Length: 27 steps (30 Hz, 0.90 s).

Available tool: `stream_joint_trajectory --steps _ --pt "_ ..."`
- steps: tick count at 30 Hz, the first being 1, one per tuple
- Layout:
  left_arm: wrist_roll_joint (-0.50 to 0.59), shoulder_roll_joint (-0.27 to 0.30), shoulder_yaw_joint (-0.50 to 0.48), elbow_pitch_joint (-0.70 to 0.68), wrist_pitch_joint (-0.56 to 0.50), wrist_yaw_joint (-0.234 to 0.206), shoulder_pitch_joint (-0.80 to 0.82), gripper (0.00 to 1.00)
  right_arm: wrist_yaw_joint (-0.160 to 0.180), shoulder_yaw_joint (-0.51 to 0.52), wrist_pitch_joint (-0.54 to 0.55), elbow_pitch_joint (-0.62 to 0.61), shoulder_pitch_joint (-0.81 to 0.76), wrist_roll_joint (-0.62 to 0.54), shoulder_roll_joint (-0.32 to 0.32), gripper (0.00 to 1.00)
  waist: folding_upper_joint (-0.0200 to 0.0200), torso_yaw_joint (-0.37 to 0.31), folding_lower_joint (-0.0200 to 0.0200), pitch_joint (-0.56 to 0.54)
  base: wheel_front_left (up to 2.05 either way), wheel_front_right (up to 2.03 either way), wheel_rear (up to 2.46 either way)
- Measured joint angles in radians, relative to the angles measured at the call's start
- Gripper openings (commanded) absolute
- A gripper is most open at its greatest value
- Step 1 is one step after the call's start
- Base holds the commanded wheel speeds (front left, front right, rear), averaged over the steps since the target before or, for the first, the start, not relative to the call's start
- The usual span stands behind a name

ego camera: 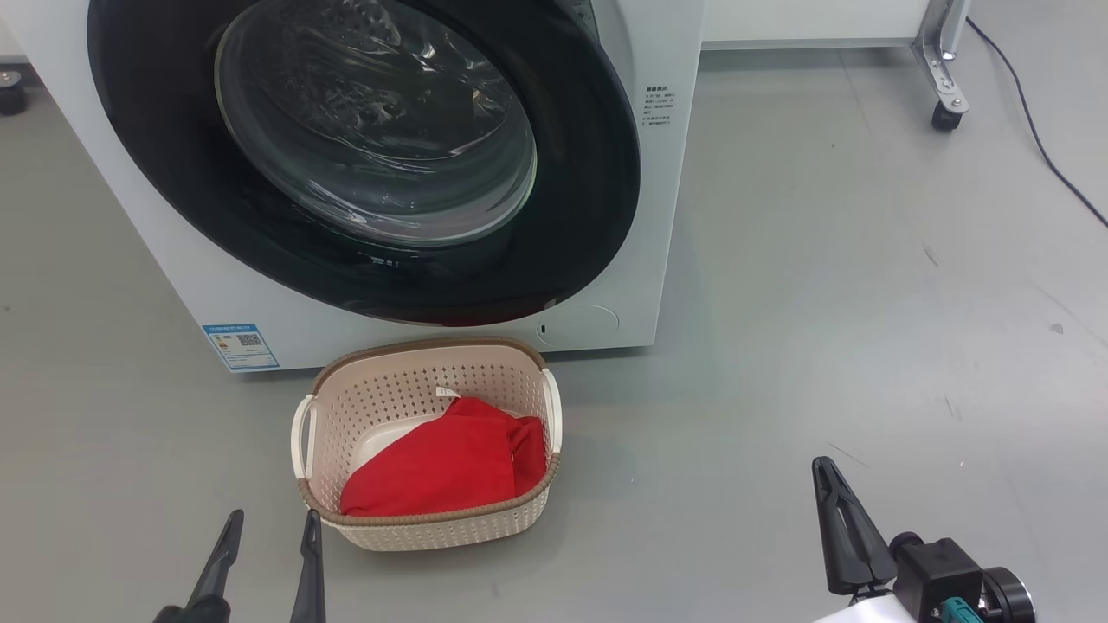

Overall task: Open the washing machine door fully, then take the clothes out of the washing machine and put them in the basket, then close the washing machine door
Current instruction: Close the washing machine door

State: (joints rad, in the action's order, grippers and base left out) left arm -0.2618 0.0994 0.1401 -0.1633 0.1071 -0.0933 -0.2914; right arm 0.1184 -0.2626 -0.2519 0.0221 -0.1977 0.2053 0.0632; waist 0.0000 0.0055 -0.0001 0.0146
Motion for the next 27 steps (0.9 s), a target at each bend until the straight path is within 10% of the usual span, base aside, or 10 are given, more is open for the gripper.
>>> stream_joint_trajectory --steps 27 --pt "0.014 -0.009 0.041 0.008 0.022 -0.002 0.063 1.0 -0.029 -0.012 0.038 -0.028 0.113 0.011 0.023 0.0 0.0 0.042 0.0 0.071 0.0 0.0 0.0"
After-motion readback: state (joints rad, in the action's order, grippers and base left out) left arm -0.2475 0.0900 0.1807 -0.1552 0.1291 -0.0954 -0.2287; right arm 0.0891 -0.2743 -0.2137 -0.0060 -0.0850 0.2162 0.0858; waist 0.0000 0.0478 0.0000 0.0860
